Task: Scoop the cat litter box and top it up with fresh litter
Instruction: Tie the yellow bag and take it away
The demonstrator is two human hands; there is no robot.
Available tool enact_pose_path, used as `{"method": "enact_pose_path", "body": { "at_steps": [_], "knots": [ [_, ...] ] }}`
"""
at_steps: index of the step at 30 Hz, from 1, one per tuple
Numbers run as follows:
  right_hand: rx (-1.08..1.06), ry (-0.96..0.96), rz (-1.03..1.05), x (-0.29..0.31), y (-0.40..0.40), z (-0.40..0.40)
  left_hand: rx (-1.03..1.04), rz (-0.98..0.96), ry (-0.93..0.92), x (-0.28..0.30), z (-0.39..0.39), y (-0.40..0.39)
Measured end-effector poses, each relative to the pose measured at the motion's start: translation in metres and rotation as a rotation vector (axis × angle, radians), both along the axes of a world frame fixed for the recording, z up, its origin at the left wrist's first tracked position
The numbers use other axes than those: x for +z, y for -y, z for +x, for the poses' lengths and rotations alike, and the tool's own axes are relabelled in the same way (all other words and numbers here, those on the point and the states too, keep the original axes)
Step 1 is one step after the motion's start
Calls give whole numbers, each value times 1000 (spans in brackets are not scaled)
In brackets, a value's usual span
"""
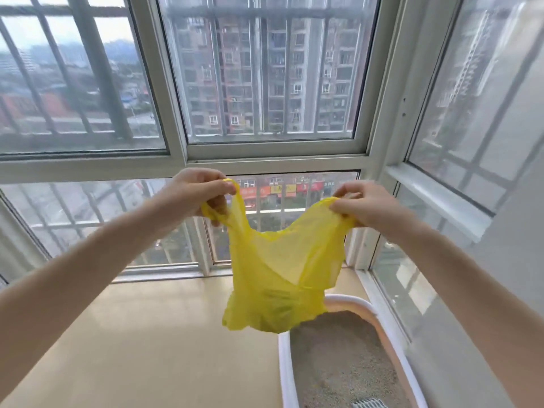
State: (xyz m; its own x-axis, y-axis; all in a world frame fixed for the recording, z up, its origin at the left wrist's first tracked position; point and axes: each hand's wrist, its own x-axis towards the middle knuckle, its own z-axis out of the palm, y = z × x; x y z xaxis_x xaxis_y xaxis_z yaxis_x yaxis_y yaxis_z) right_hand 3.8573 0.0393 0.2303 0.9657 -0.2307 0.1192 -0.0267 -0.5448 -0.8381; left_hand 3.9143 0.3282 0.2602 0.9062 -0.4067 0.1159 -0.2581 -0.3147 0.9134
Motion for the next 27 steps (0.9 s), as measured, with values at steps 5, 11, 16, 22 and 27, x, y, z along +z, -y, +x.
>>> {"method": "enact_pose_path", "body": {
  "at_steps": [5, 11, 16, 22, 27],
  "knots": [
    [81, -145, -372, -21, -6, 10, 121, 282, -94, -41, 13, 30],
    [-160, 248, 46, 16, 7, 13, 359, 8, 251, -18, 22, 29],
    [-99, -110, 96, -11, 0, 18, 281, 185, 43, -50, 25, 43],
    [-15, 5, 78, 12, -11, 24, -28, 57, 101, -34, 20, 69],
    [33, 43, 113, 23, -27, 26, -253, 168, 71, -39, 11, 107]
  ]
}}
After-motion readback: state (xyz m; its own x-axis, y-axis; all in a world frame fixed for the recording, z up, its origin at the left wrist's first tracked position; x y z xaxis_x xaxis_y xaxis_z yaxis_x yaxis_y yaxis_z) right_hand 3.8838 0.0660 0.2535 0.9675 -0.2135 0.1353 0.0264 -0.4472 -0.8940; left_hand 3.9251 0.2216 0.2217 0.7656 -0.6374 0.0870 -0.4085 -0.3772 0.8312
